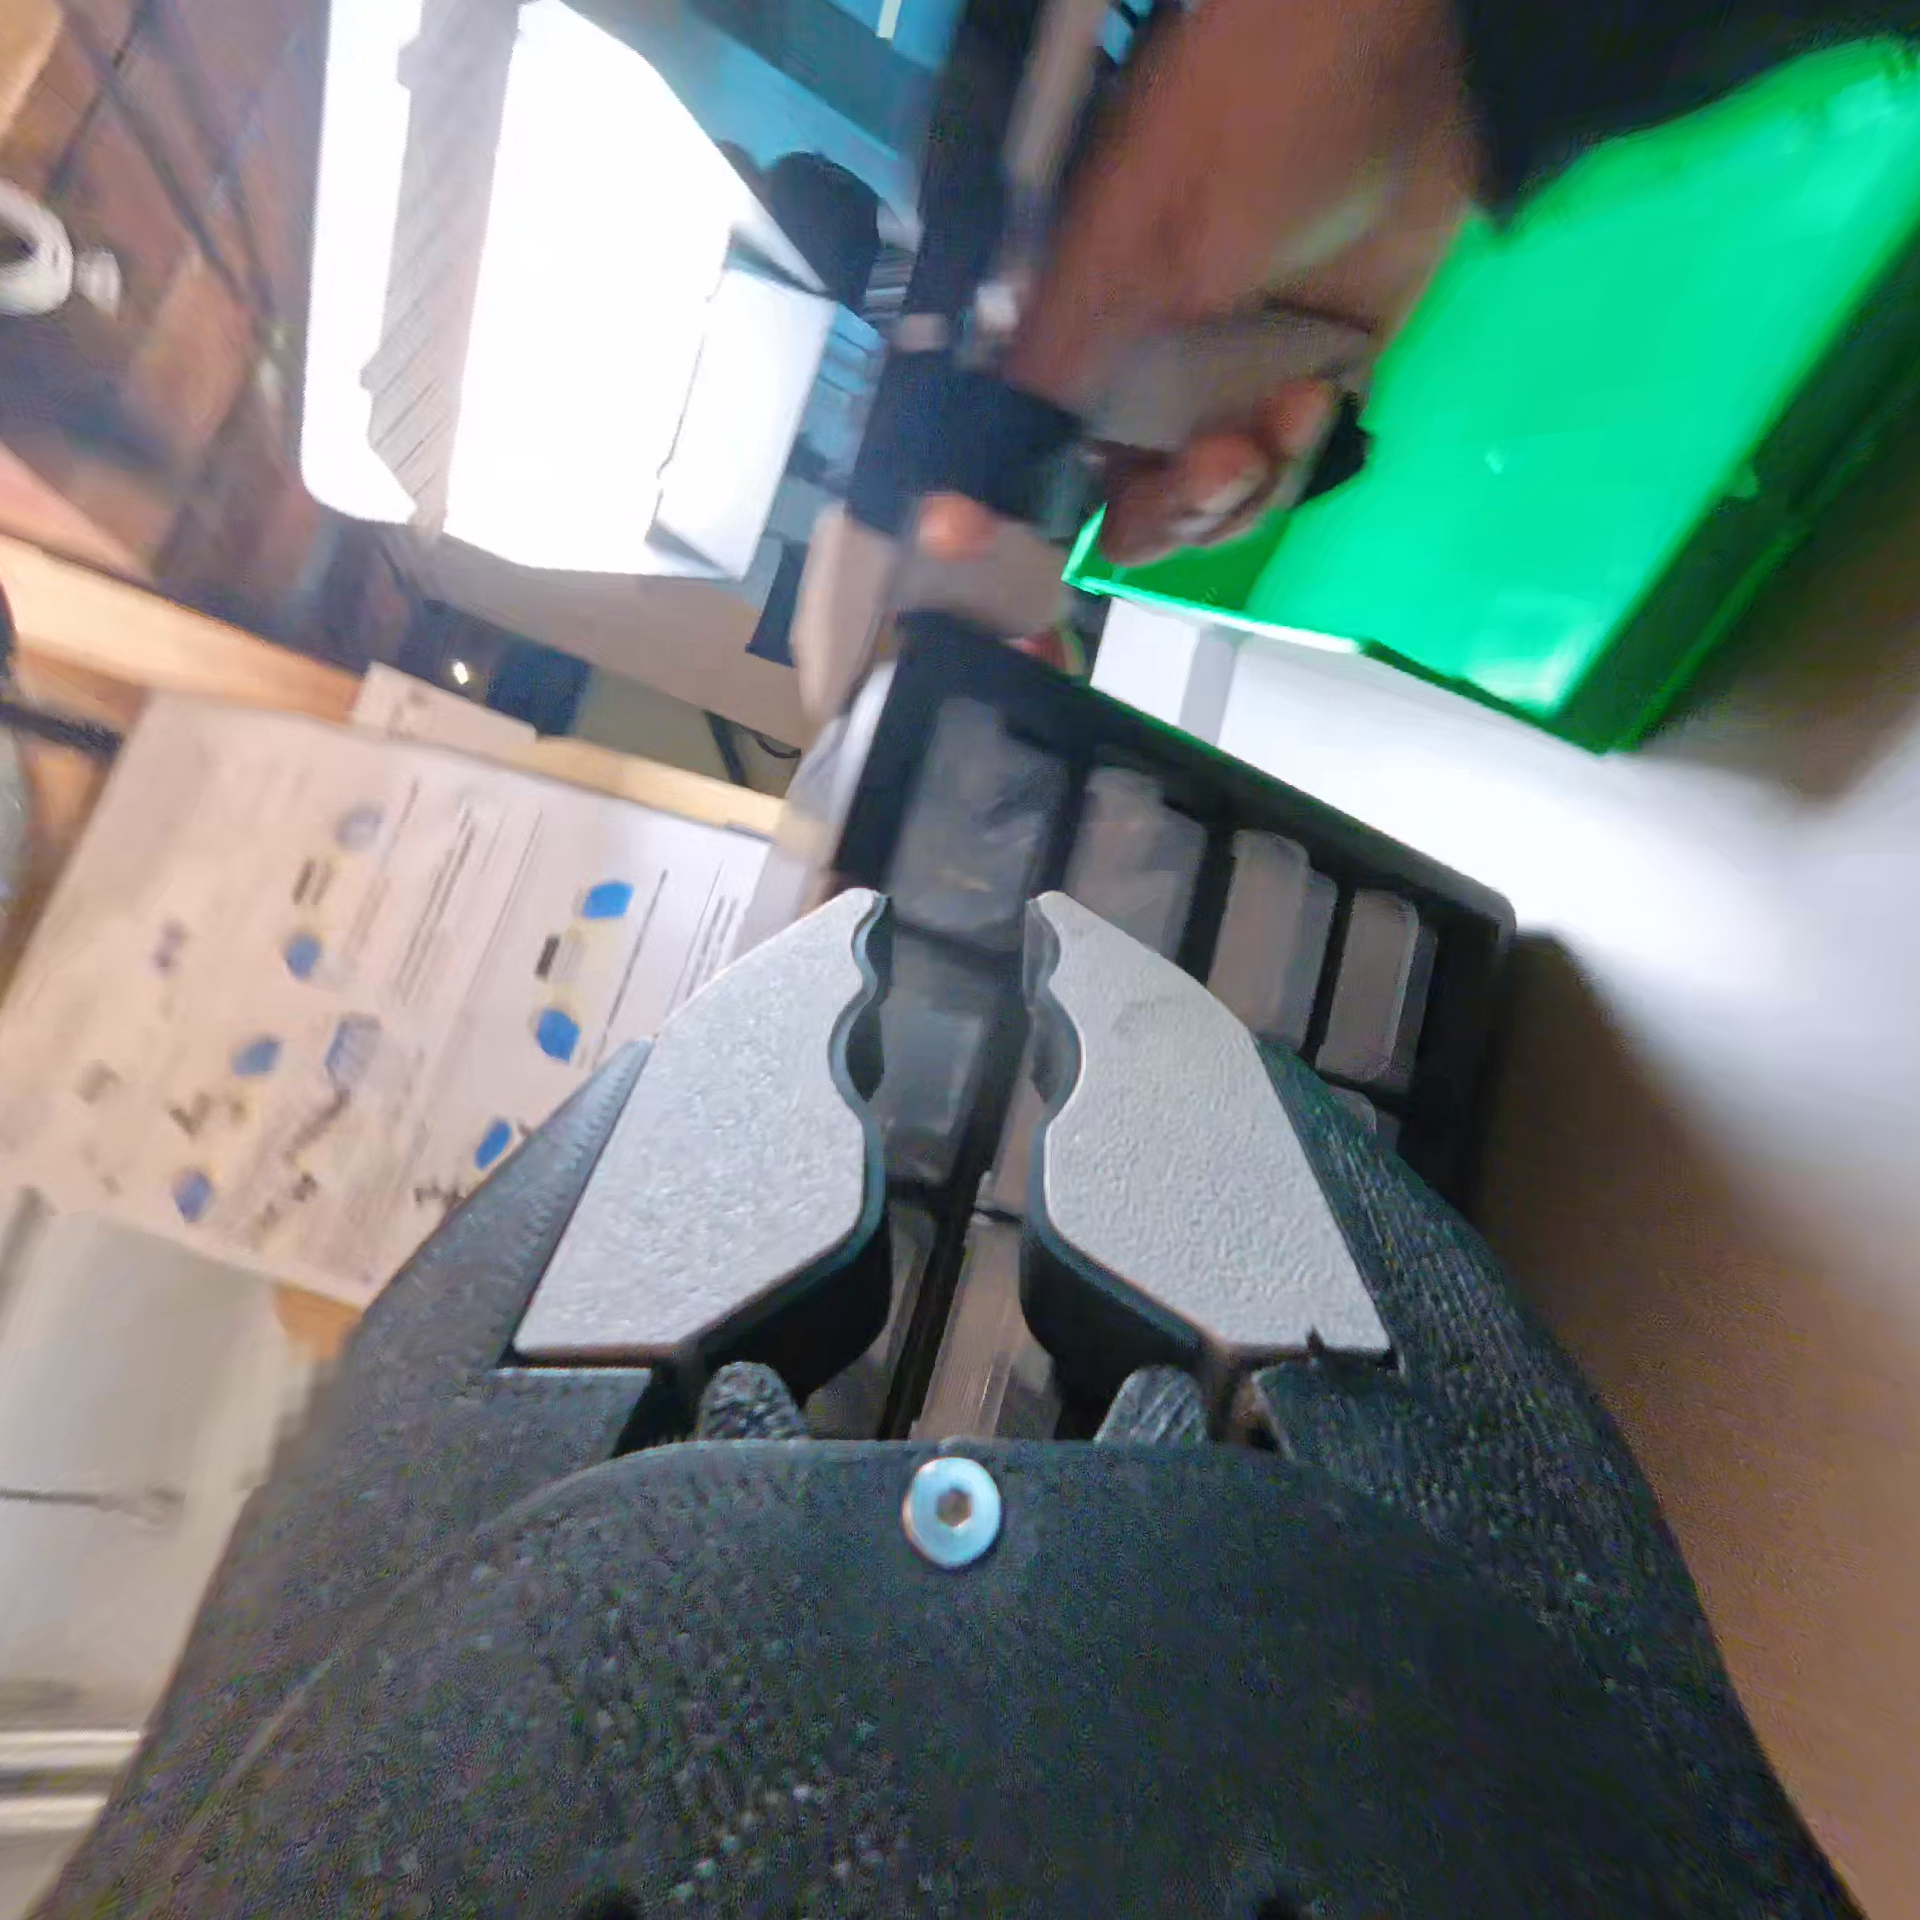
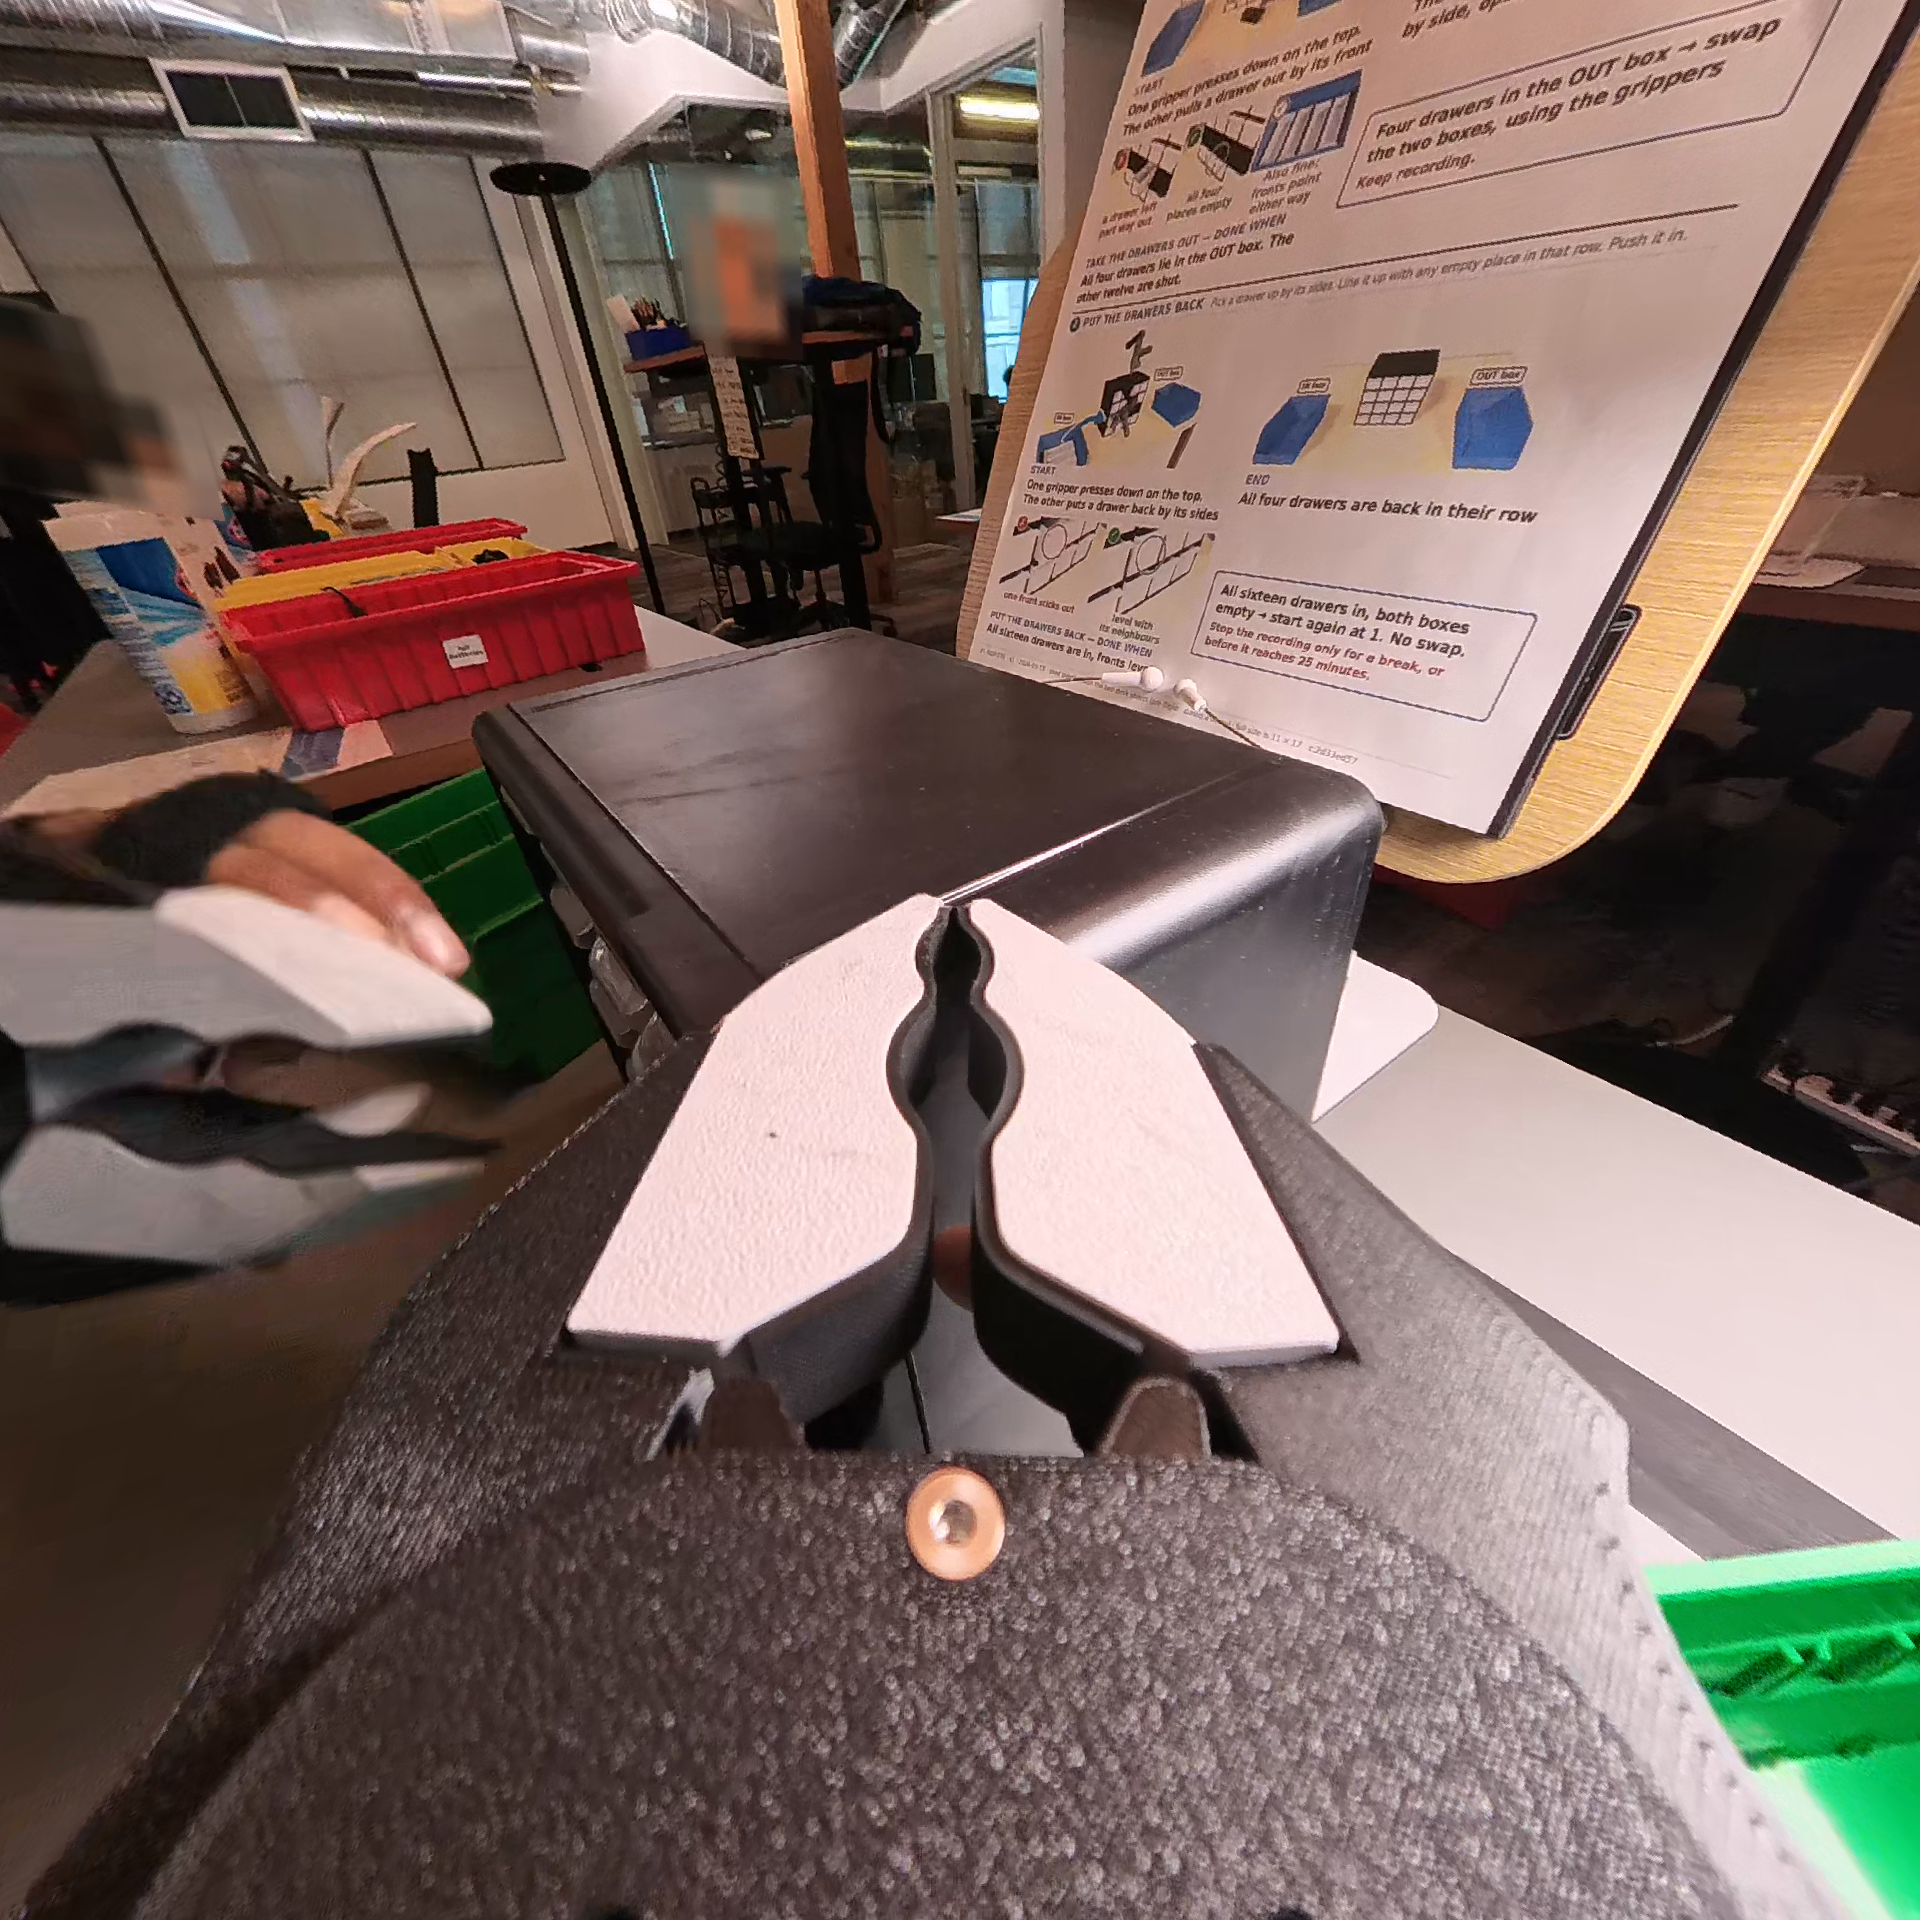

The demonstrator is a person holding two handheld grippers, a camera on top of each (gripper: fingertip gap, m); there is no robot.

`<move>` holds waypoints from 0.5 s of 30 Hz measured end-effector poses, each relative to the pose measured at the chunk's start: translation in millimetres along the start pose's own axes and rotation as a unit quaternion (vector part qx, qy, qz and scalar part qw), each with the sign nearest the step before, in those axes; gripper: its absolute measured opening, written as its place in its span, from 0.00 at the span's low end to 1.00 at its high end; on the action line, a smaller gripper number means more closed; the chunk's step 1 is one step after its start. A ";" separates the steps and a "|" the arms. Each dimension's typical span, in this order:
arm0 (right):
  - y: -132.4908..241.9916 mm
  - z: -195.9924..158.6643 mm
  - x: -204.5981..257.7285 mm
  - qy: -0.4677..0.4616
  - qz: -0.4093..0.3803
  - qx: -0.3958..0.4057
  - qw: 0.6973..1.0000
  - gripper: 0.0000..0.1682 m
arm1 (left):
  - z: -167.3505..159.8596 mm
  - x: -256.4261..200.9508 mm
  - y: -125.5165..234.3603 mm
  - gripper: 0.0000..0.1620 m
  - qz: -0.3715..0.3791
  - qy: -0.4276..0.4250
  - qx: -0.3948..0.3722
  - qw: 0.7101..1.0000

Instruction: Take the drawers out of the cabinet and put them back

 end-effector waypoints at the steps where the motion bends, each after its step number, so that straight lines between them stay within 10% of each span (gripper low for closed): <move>1: 0.0 -0.1 -0.2 -0.002 0.001 -0.001 1.000 0.00 | -3.5 11.3 9.0 0.15 0.007 0.048 -0.010 0.999; 15: -0.5 -0.4 -0.5 -0.010 -0.006 -0.004 1.000 0.00 | -124.9 122.2 72.5 0.01 0.037 0.470 -0.078 0.879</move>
Point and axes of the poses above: each gripper's, where its closed fingertips meet, y back along the fingers, z out of its top, x = y × z across the jaws, the point moved 8 cm from there along y, back along the fingers, and after that the axes turned 5 degrees about -z, right-handed, at the moved point
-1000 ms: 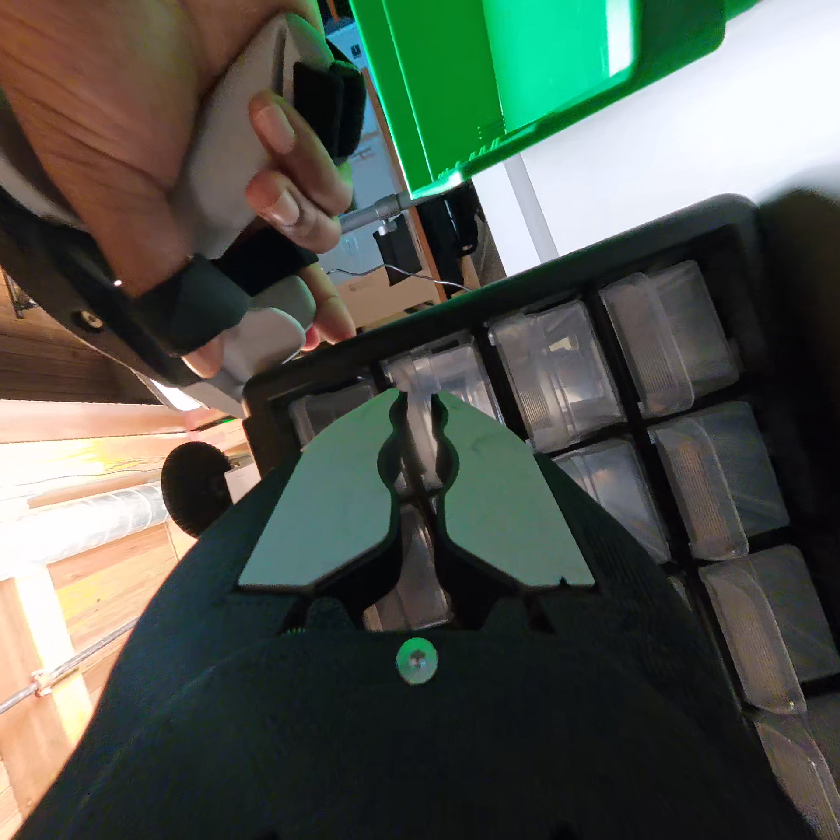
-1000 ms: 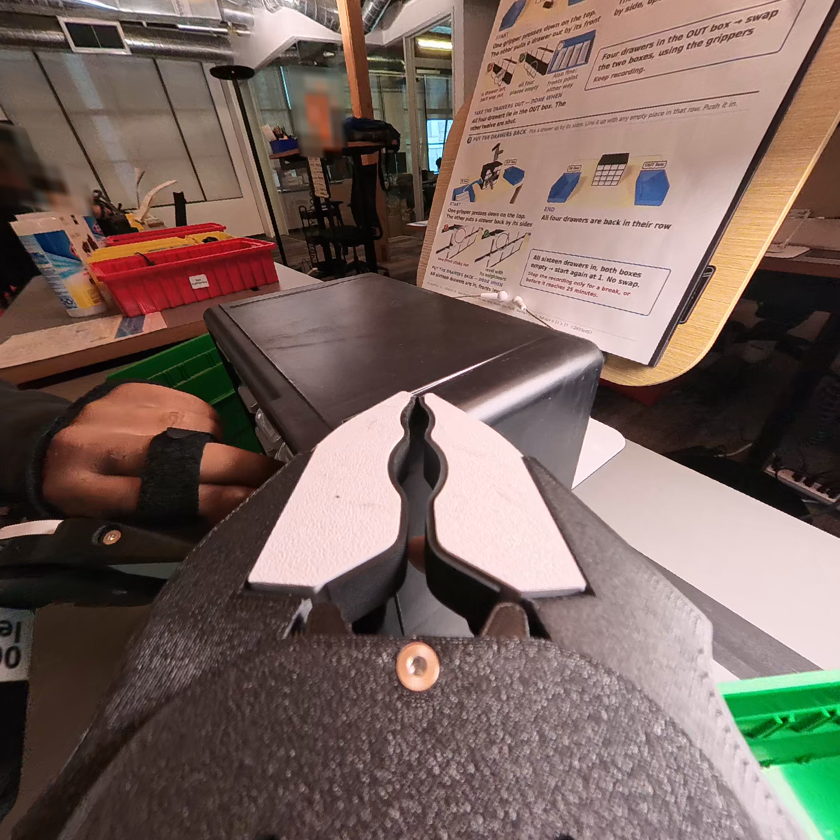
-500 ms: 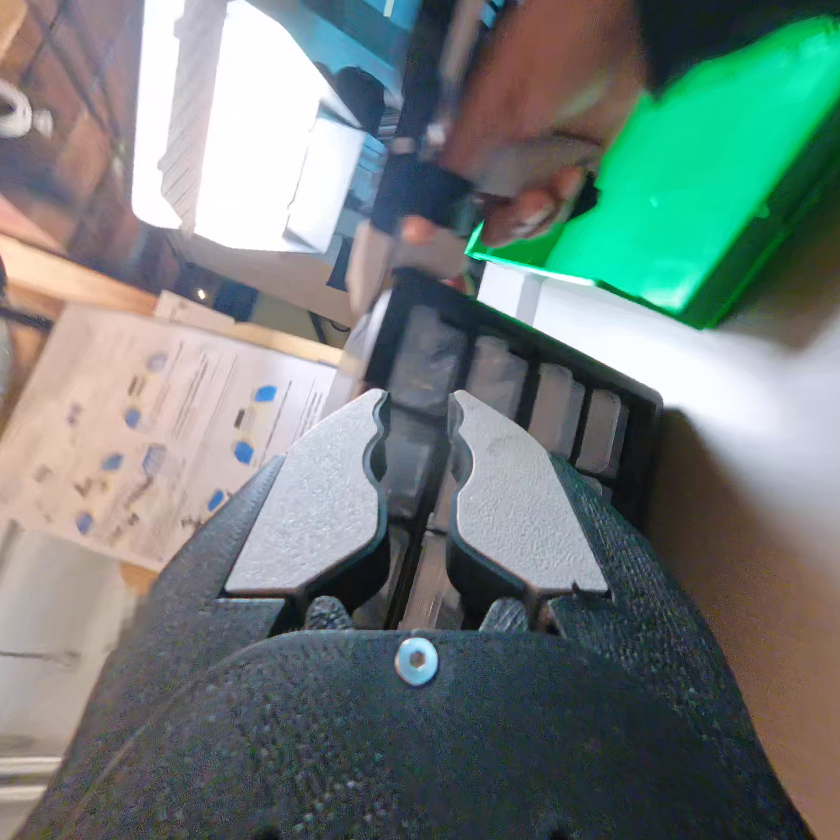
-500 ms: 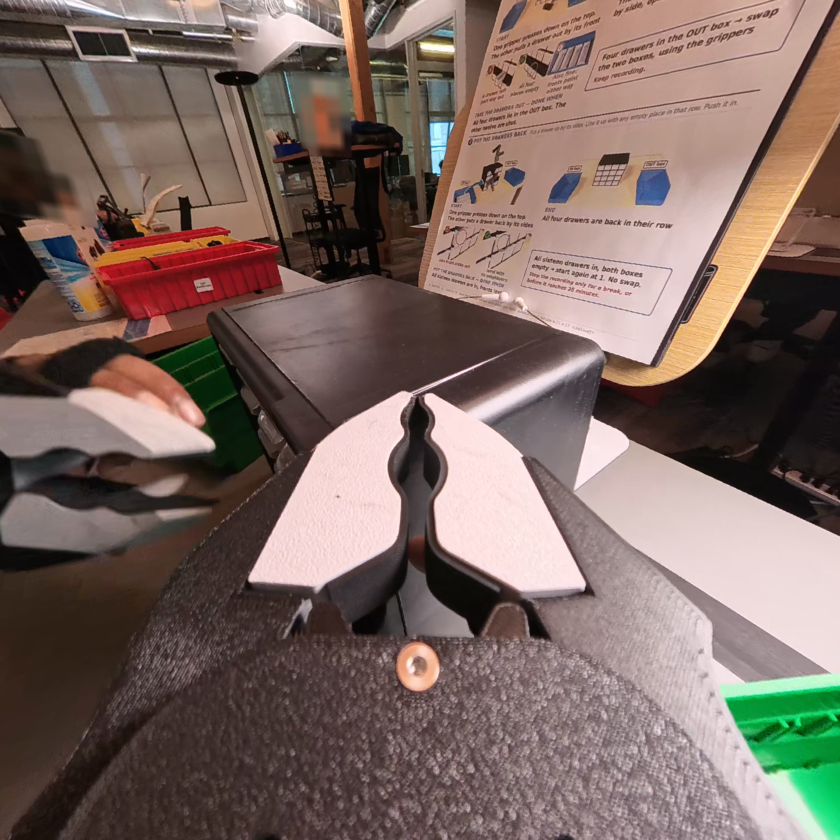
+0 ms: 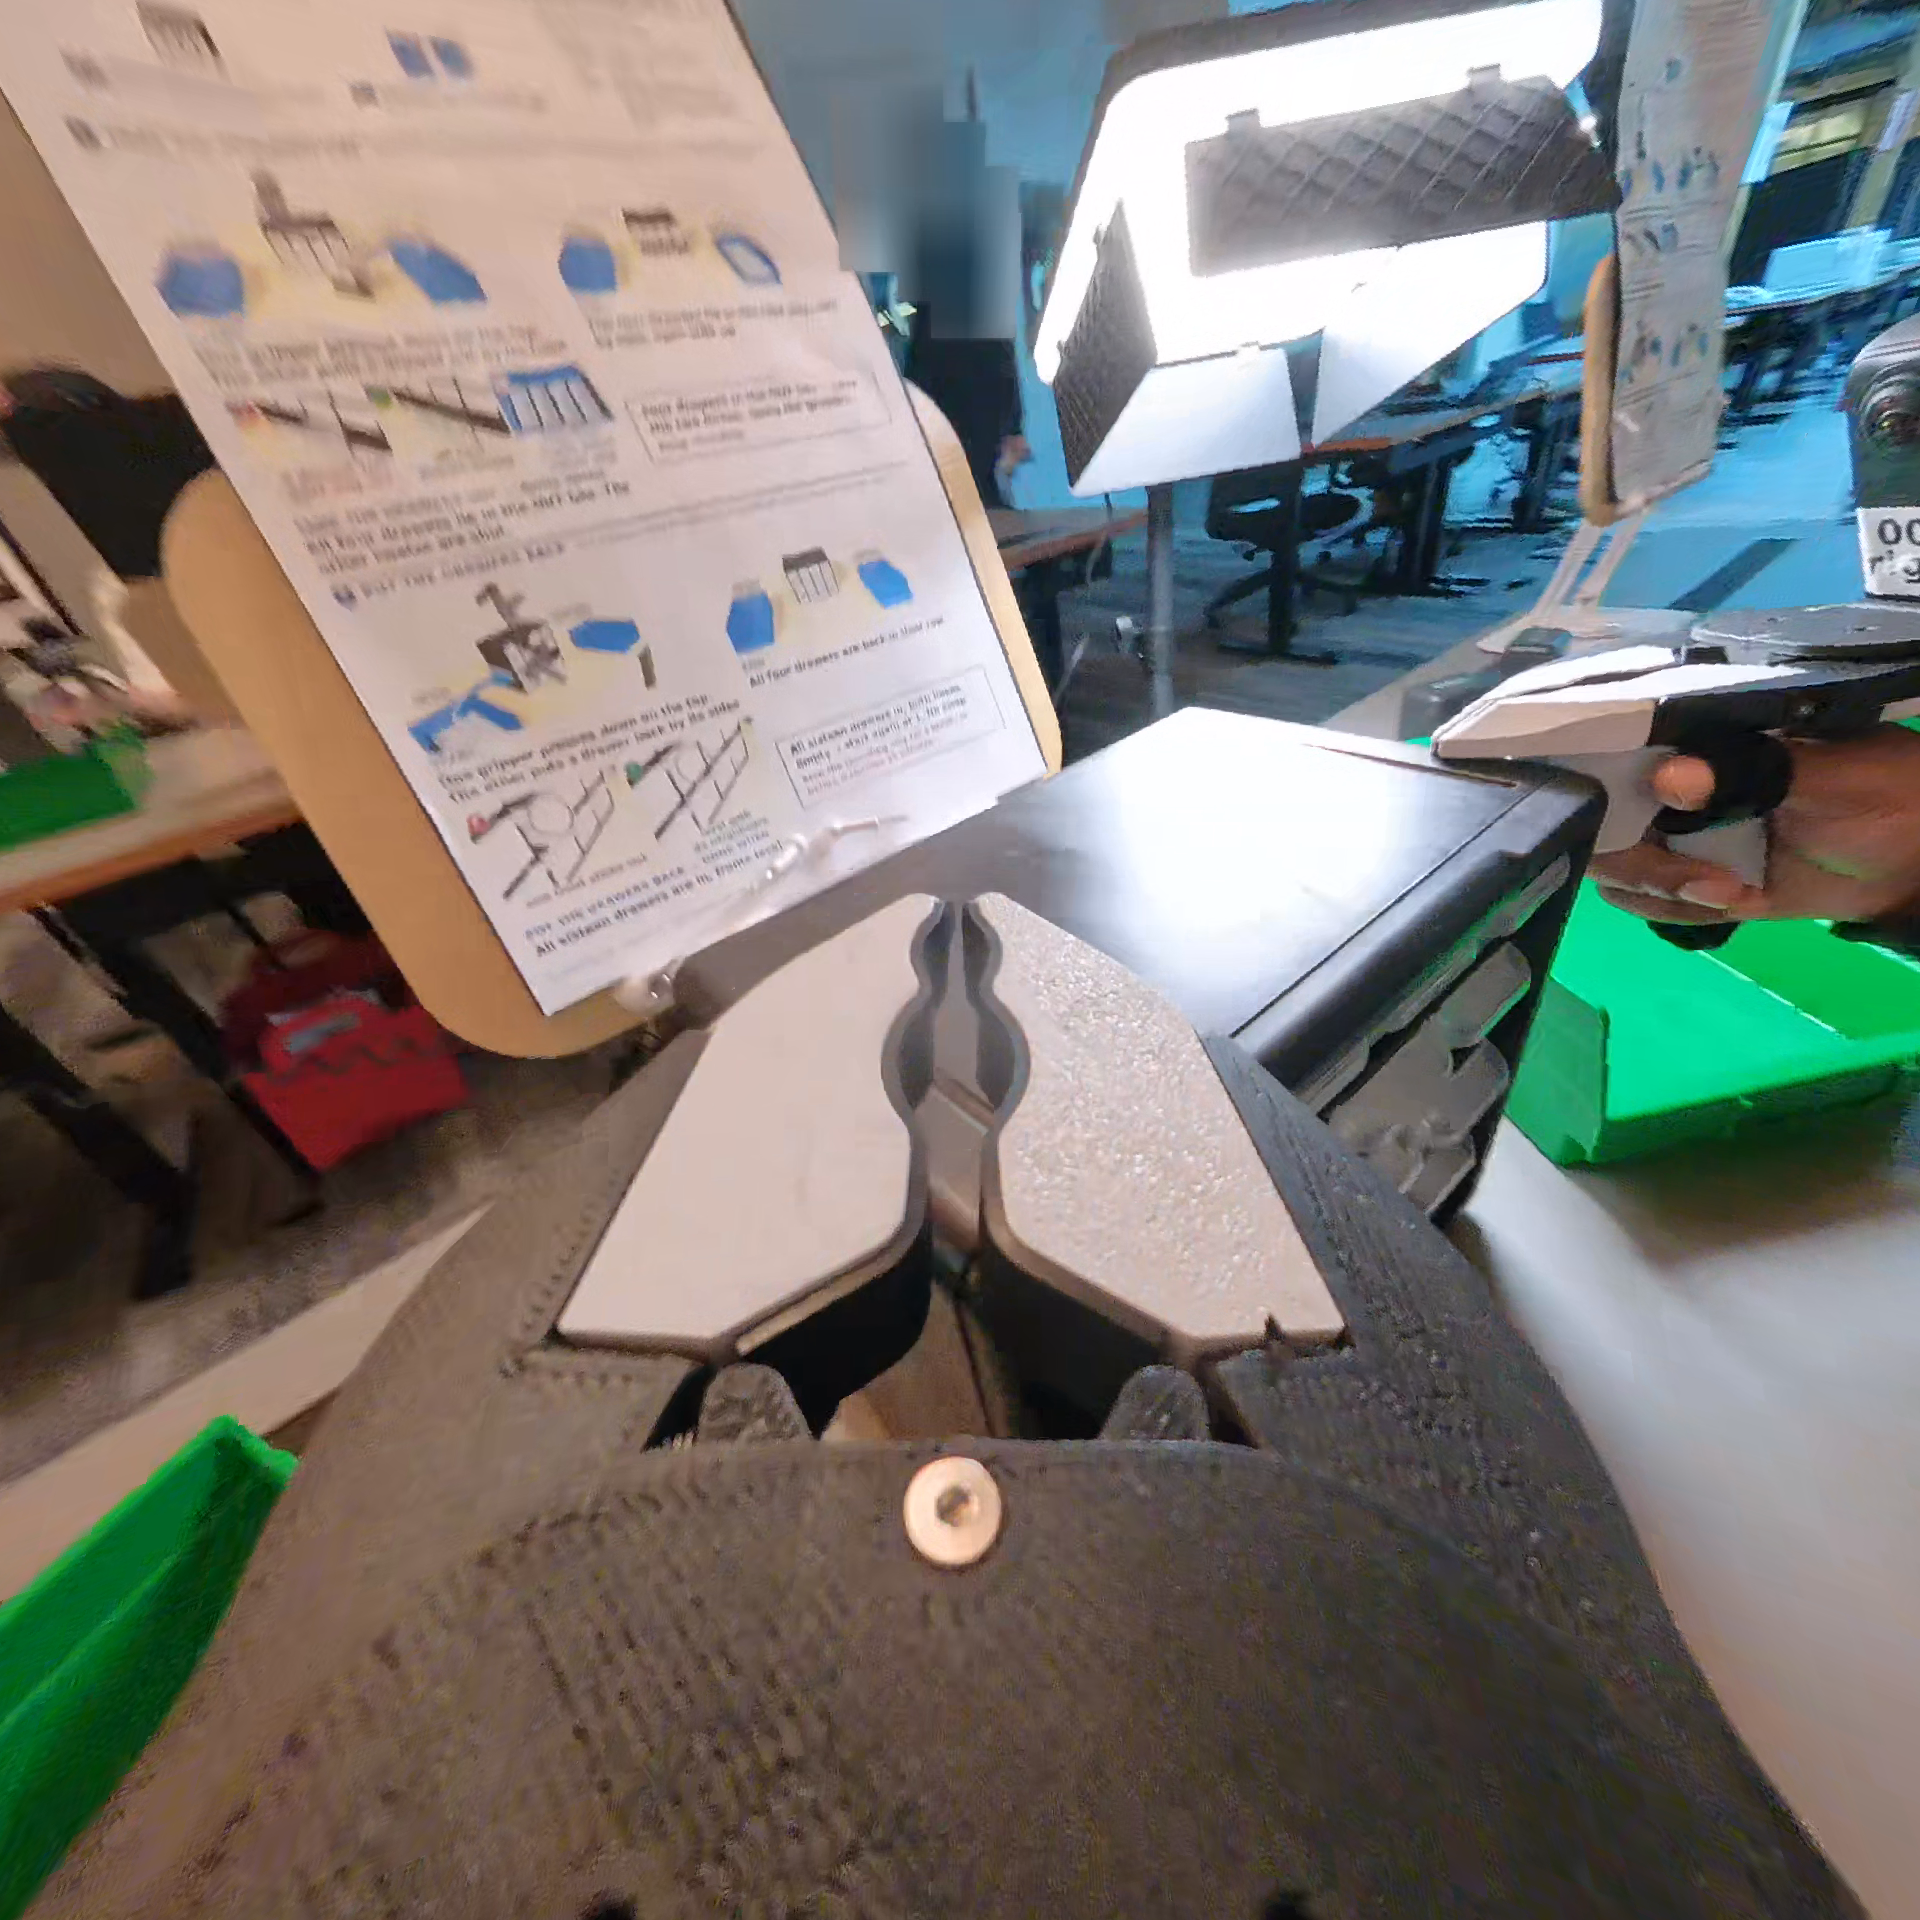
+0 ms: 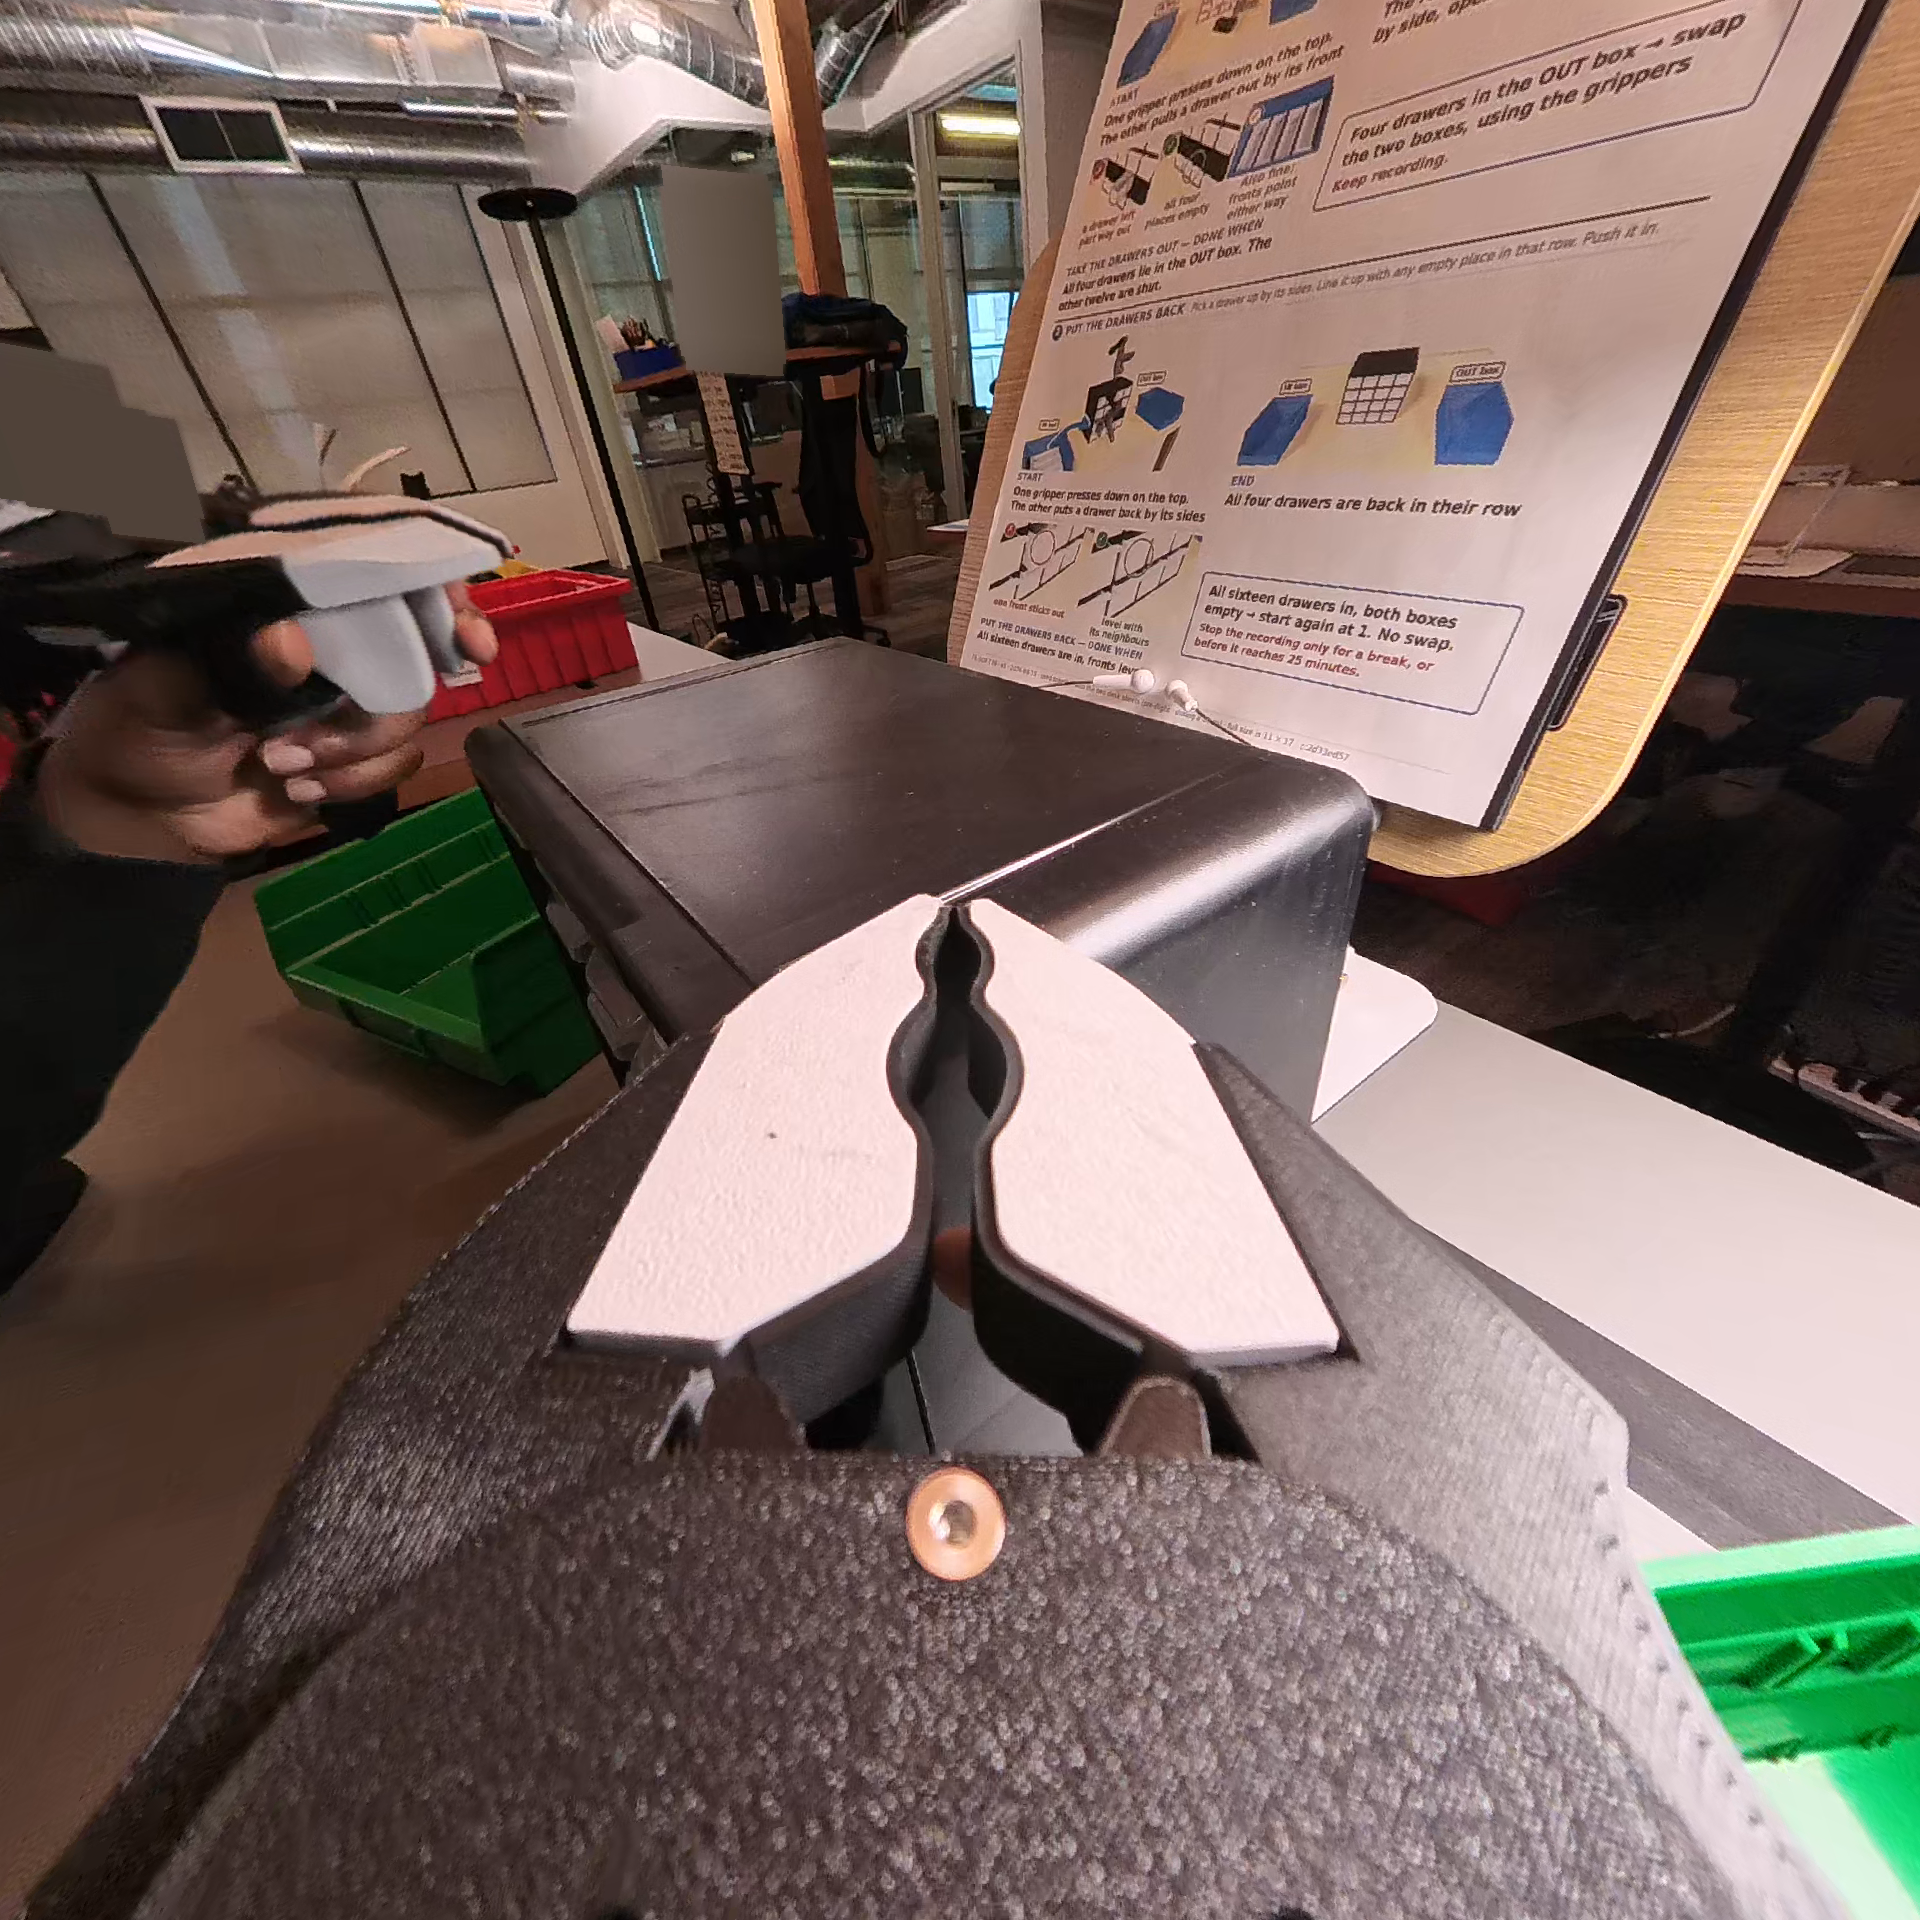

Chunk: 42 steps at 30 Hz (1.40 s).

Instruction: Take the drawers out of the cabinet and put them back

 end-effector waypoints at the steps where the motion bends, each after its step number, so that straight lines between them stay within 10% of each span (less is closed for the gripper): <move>1: 0.0 0.0 0.0 0.000 -0.001 0.000 1.000 0.00 | -2.9 7.5 -1.8 0.01 -0.015 0.016 0.010 1.000; 19: 0.4 9.5 11.3 0.084 -0.074 0.036 0.993 0.00 | -44.5 38.6 -14.8 0.00 -0.130 0.100 0.066 0.984; 27: -1.5 58.4 115.6 0.222 -0.064 -0.046 0.972 0.02 | -41.7 34.4 -13.9 0.00 -0.098 0.053 0.081 0.990; 35: -97.1 -66.6 192.8 0.373 0.023 0.178 0.910 0.09 | -40.5 30.6 -13.5 0.00 -0.055 0.024 0.088 0.994; 42: -122.0 -110.2 196.8 0.530 -0.097 0.137 0.831 0.12 | -39.5 29.4 -13.6 0.00 -0.045 0.011 0.095 0.994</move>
Point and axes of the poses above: each gripper's, where its closed fingertips meet, y back along the fingers, z out of its top, x = y × z across the jaws, the point moved 8 cm from there along y, back along the fingers, and after that the axes turned 5 degrees about -z, right-handed, at the moved point
